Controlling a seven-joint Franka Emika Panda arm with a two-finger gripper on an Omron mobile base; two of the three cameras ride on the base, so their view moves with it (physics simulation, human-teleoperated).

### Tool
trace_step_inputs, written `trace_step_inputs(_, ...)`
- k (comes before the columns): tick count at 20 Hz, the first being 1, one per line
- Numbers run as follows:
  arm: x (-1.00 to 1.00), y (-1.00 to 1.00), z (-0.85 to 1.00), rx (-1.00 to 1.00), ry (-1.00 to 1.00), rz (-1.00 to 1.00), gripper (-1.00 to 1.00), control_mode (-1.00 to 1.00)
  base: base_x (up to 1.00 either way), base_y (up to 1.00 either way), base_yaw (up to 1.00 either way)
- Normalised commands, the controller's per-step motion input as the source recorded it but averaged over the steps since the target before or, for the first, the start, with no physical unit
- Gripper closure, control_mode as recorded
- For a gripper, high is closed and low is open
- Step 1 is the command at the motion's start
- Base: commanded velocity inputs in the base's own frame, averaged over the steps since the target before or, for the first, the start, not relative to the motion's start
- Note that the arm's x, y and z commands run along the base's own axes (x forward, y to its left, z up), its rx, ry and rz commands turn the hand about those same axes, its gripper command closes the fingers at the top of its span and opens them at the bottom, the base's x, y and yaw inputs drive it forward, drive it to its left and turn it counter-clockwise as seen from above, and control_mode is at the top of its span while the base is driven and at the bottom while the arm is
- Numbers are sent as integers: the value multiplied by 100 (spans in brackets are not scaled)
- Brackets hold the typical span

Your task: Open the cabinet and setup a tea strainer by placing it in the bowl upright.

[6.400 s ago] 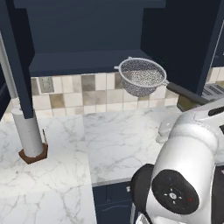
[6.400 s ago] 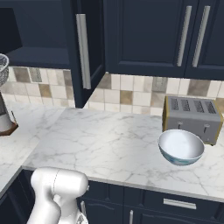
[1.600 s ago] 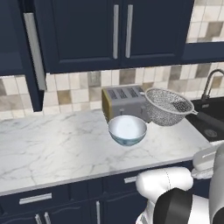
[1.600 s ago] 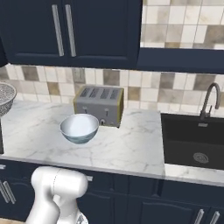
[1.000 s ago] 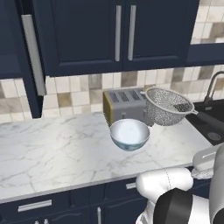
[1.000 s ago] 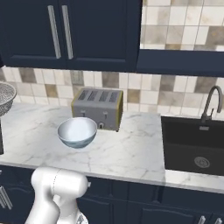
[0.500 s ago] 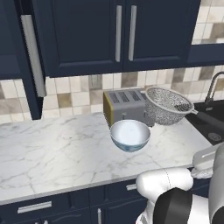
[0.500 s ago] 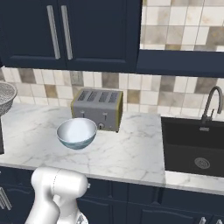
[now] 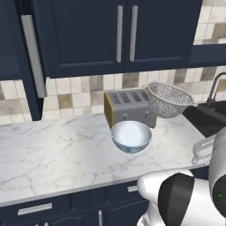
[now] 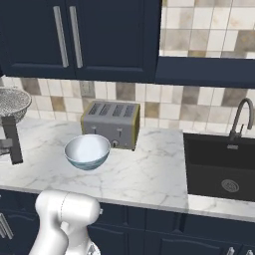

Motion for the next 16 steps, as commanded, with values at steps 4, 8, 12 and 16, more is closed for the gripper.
trace_step_inputs(4, 38, -37, -10, 0, 0, 8, 100, -100, 0, 0, 0)
trace_step_inputs(8, 53, -73, -27, -5, 0, 24, 100, -100, 0, 0, 0)
trace_step_inputs(12, 68, -94, -30, -6, 0, 40, 100, -100, 0, 0, 0)
trace_step_inputs(16, 72, -96, -29, -3, 0, 44, 100, -100, 0, 0, 0)
